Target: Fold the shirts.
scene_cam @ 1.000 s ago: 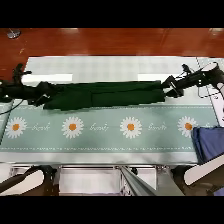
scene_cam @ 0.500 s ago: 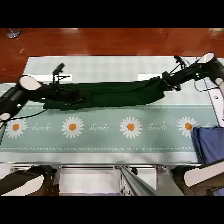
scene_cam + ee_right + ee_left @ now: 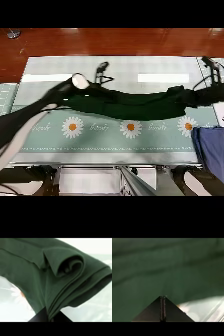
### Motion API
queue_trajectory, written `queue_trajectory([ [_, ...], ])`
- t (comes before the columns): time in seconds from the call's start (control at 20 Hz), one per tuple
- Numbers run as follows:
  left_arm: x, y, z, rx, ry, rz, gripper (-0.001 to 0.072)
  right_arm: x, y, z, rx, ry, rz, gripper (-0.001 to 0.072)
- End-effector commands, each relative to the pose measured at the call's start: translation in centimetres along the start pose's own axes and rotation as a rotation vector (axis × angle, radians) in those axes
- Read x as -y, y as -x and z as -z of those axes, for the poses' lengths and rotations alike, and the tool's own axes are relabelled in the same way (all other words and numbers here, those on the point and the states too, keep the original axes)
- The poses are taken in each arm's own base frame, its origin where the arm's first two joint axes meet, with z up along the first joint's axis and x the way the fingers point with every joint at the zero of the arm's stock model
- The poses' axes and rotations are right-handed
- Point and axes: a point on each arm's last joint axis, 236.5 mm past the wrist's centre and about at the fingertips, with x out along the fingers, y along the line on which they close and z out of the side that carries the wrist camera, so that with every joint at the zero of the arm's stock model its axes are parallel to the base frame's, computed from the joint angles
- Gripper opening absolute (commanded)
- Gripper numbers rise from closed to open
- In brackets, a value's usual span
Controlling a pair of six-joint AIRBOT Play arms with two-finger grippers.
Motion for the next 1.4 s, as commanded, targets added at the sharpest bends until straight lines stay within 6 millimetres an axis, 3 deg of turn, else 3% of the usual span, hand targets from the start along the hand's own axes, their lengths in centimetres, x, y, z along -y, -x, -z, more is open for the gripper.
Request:
queue_trajectory([
  [0.0,3.8,-6.6,1.9,-0.087,0.001,0.032,0.0014,-1.5,3.3,2.0,0.121,-0.017,0.004,0.0031],
  [0.15,9.3,-10.7,7.0,-0.238,-0.044,0.116,0.0014,-2.8,4.0,2.1,0.144,-0.027,-0.037,0.0031],
  [0.3,12.9,-12.1,11.2,-0.352,-0.147,0.161,0.0015,-3.9,4.2,1.6,0.163,-0.030,-0.088,0.0031],
  [0.35,13.8,-11.7,11.0,-0.351,-0.181,0.177,0.0015,-4.2,4.2,1.5,0.166,-0.032,-0.098,0.0031],
  [0.45,14.0,-10.0,8.3,-0.332,-0.181,0.198,0.0014,-4.2,4.2,1.7,0.159,-0.032,-0.098,0.0031],
  [0.55,12.2,-6.9,3.7,-0.290,-0.153,0.204,0.0014,-4.6,4.2,1.7,0.158,-0.034,-0.118,0.0031],
  [0.65,7.7,-2.9,-1.3,-0.226,-0.076,0.174,0.0013,-5.5,4.4,1.5,0.167,-0.039,-0.157,0.0031],
  [0.7,4.3,-0.5,-3.3,-0.209,-0.014,0.128,0.0013,-6.0,4.5,1.3,0.175,-0.042,-0.176,0.0031],
  [0.75,1.3,2.4,-4.6,-0.199,0.047,0.089,0.0013,-6.7,4.6,1.1,0.182,-0.046,-0.207,0.0031],
  [0.85,-2.5,8.6,-7.0,-0.132,0.069,0.038,0.0014,-8.4,4.8,0.8,0.186,-0.026,-0.264,0.0031],
  [0.95,-6.0,15.6,-9.0,-0.006,0.052,-0.095,0.0014,-10.3,3.6,0.4,0.142,0.026,-0.285,0.0031],
  [1.05,-8.1,22.3,-8.6,0.117,0.036,-0.212,0.0015,-13.3,1.4,-0.4,0.081,0.088,-0.321,0.0031],
  [1.15,-8.5,26.7,-6.2,0.228,0.026,-0.268,0.0015,-17.1,-1.4,-1.8,0.029,0.161,-0.353,0.0031],
  [1.25,-8.4,29.1,-2.0,0.319,0.021,-0.306,0.0015,-20.9,-5.1,-3.2,-0.027,0.219,-0.376,0.0032],
  [1.35,-8.3,28.7,2.9,0.337,0.042,-0.314,0.0015,-24.4,-9.6,-4.4,-0.079,0.263,-0.390,0.0032],
])
